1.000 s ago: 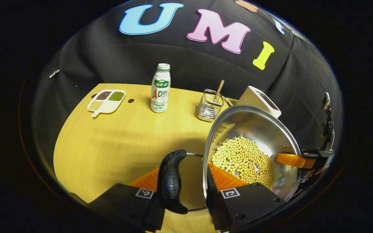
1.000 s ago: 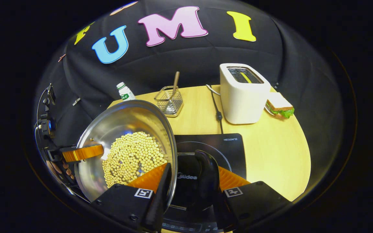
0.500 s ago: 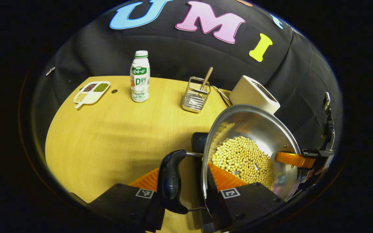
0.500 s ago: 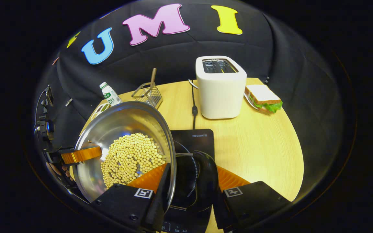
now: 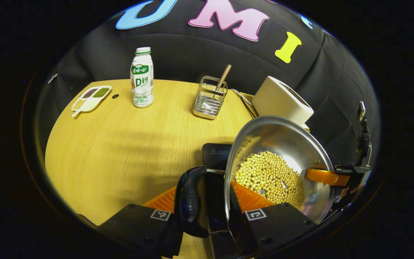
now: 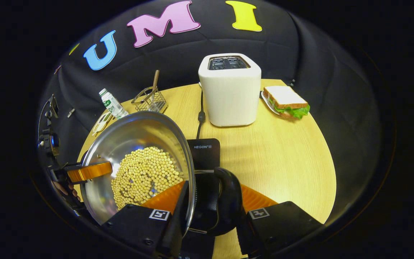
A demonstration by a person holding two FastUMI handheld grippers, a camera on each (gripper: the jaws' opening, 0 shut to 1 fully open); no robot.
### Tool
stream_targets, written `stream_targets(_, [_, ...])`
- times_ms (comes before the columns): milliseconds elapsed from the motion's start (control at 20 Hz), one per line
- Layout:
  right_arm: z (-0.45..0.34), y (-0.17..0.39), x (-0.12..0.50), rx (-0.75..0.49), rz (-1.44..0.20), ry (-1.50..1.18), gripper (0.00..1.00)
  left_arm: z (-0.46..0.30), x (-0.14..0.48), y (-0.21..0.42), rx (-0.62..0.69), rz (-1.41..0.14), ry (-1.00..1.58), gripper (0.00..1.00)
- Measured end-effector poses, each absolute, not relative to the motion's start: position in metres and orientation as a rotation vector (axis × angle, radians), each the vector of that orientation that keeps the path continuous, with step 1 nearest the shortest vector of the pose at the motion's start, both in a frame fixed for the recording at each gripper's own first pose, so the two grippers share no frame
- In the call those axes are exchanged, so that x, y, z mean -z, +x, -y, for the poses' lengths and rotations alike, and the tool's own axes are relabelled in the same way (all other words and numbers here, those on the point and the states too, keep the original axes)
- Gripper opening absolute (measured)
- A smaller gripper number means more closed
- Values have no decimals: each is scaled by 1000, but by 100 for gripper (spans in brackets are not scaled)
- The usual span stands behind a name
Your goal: First push the handle of the pot to place it horizontally, then grasp the pot with both hands and set it on the induction cooktop.
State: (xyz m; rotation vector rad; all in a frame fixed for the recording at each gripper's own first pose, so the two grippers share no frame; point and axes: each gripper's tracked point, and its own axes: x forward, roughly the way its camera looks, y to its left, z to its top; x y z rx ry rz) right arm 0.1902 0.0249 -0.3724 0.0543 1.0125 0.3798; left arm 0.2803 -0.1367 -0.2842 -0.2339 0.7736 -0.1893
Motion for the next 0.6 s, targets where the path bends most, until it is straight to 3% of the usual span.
stream_targets(200, [-25, 191, 375, -391, -1019, 80, 64, 138, 283, 280, 188, -760, -230, 61])
stream_targets(250, [-26, 191, 376, -392, -1014, 82, 60, 137, 283, 280, 189, -756, -240, 61])
stream_targets(300, [-25, 192, 376, -394, -1009, 83, 64, 138, 283, 281, 190, -752, -246, 60])
stream_targets(600, [-26, 192, 376, -407, -1006, 88, 65, 138, 286, 278, 183, -786, -240, 63])
